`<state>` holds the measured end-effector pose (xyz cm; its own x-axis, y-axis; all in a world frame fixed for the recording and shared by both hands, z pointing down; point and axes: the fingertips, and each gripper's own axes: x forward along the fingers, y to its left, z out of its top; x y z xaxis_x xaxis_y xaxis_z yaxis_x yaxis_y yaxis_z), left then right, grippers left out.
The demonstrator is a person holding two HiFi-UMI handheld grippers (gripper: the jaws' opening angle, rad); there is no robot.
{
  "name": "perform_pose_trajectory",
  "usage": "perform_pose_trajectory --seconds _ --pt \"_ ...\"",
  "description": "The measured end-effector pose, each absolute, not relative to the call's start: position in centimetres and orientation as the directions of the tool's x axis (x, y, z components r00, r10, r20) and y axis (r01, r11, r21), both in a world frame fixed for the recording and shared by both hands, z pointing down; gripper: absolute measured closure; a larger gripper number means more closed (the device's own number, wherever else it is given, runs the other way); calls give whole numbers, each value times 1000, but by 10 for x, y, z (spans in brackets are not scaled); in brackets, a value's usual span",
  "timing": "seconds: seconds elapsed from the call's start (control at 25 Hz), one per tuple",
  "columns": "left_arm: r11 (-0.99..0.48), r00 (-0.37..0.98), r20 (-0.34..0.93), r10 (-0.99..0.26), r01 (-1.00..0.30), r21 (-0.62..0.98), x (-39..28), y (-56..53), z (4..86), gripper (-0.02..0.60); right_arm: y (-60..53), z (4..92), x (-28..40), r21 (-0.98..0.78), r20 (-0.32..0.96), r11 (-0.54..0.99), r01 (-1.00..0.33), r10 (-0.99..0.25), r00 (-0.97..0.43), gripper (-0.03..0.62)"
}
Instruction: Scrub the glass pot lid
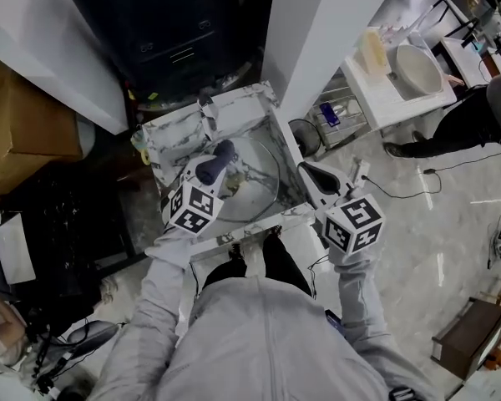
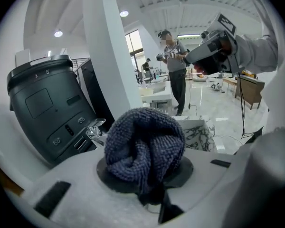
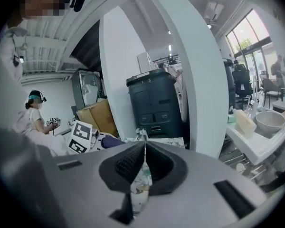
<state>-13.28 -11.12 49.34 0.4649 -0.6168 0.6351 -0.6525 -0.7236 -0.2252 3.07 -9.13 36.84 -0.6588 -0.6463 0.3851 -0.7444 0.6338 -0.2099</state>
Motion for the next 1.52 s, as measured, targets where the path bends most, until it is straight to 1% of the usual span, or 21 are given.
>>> perform_pose_trajectory --seconds 0.16,0.28,0.4,0.56,0.76,0.96,1.16,1.52 --pt "-721 404 687 -604 -646 -253 -135 -127 526 495 -102 383 39 -253 398 609 -752 -642 -655 563" --pt "-719 358 727 -586 -644 -263 -141 -136 554 495 -105 399 38 -288 423 603 -744 -617 -664 564" --pt "-710 326 752 -573 -655 -257 -145 -148 577 495 -109 411 36 -275 450 616 -738 -596 -665 563" --pt "-690 285 767 -575 -672 -268 -144 -164 606 495 -114 427 33 -293 478 620 -728 -565 -673 563" --pt "-632 216 771 -598 -720 -288 -149 -180 636 495 -109 441 28 -337 483 631 -699 -522 -703 563" --pt "-587 164 779 -606 -753 -298 -156 -190 660 495 -103 451 32 -370 492 612 -699 -509 -706 563" --pt "-573 163 792 -588 -776 -265 -149 -198 682 495 -102 457 46 -357 517 581 -731 -529 -673 563" --pt "-578 231 799 -555 -798 -171 -111 -200 696 495 -92 459 58 -348 510 569 -745 -552 -660 563"
